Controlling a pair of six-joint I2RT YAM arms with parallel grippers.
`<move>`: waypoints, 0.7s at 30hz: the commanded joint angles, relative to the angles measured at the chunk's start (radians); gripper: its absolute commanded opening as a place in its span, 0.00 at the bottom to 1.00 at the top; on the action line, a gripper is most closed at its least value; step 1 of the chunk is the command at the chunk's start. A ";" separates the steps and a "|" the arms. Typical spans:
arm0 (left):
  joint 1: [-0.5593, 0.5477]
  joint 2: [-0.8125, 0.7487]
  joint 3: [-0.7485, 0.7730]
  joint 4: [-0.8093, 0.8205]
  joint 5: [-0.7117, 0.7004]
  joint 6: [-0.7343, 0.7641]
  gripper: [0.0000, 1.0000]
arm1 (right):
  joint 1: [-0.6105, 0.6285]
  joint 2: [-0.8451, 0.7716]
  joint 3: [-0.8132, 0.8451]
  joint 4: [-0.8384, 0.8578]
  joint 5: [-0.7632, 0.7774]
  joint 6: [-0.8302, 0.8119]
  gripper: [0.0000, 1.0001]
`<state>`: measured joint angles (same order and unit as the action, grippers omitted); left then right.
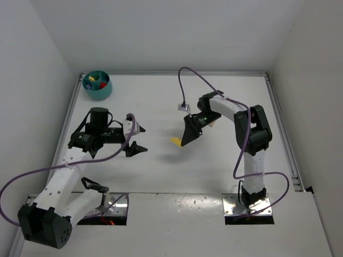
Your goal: Sort the legos into containers by color
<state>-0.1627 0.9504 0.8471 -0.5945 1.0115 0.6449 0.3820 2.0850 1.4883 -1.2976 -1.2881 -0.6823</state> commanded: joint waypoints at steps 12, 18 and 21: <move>-0.257 0.073 0.059 0.013 -0.065 0.234 0.68 | 0.057 -0.177 -0.053 -0.108 -0.146 -0.027 0.00; -0.365 0.074 0.050 0.171 -0.217 0.145 0.67 | 0.086 -0.186 -0.062 -0.108 -0.137 -0.026 0.00; -0.397 0.051 0.032 0.235 -0.241 0.122 0.67 | 0.086 -0.186 -0.071 -0.108 -0.137 -0.026 0.00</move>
<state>-0.5316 1.0389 0.8665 -0.4801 0.8112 0.7872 0.4610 1.9381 1.4174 -1.3556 -1.3842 -0.6834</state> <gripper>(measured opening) 0.668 0.330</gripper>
